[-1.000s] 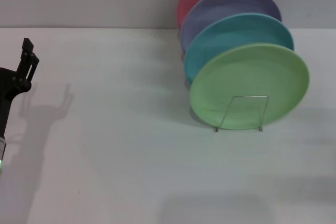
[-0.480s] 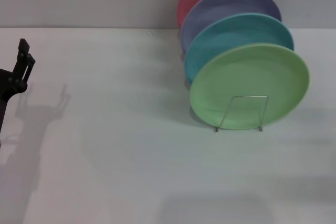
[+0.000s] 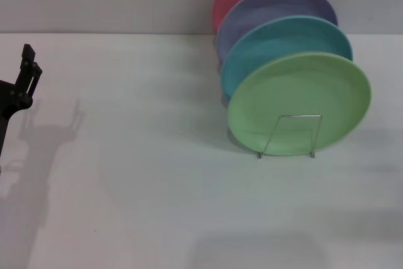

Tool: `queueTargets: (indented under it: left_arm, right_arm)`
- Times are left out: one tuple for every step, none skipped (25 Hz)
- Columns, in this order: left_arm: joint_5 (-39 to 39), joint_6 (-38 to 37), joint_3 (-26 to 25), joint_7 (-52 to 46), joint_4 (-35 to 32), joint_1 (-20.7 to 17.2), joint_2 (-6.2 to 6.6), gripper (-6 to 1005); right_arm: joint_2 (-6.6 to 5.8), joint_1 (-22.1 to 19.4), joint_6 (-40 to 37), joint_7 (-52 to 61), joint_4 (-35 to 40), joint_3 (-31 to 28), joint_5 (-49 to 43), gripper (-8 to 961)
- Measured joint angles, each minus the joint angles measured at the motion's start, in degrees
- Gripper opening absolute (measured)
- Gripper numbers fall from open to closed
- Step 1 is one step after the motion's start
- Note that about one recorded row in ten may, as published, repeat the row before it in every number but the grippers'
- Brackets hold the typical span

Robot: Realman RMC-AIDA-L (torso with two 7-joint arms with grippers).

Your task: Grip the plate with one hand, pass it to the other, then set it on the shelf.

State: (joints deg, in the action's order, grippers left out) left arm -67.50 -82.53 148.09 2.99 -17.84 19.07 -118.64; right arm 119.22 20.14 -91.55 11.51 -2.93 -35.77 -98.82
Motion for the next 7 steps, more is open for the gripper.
queueTargets:
  left_arm:
    - [0.00,-0.02,0.00,0.00,0.00,0.00,-0.01,811]
    - [0.00,-0.02,0.00,0.00,0.00,0.00,-0.01,811]
    - [0.00,-0.03,0.00,-0.01,0.00,0.00,-0.01,811]
    - [0.00,-0.05,0.00,-0.01,-0.03,0.00,-0.01,811]
    - [0.00,-0.07,0.00,-0.01,-0.06,-0.01,-0.01,811]
    - [0.00,-0.16,0.03,-0.02,-0.12,-0.08,-0.01,811]
    - [0.00,-0.16,0.03,-0.02,-0.12,-0.08,-0.01,811]
  right_arm:
    - [-0.04,0.07,0.07,0.00,0.02,0.00,0.01,724]
    - [-0.04,0.07,0.07,0.00,0.02,0.00,0.01,724]
    - [-0.05,0.07,0.07,0.00,0.01,-0.01,0.02,724]
    - [-0.05,0.08,0.08,0.00,-0.03,-0.03,0.03,724]
    - [-0.05,0.08,0.08,0.00,-0.08,-0.04,0.03,724]
    - [-0.05,0.11,0.07,0.00,-0.12,-0.13,0.03,724]
    - [-0.05,0.11,0.07,0.00,-0.12,-0.13,0.03,724]
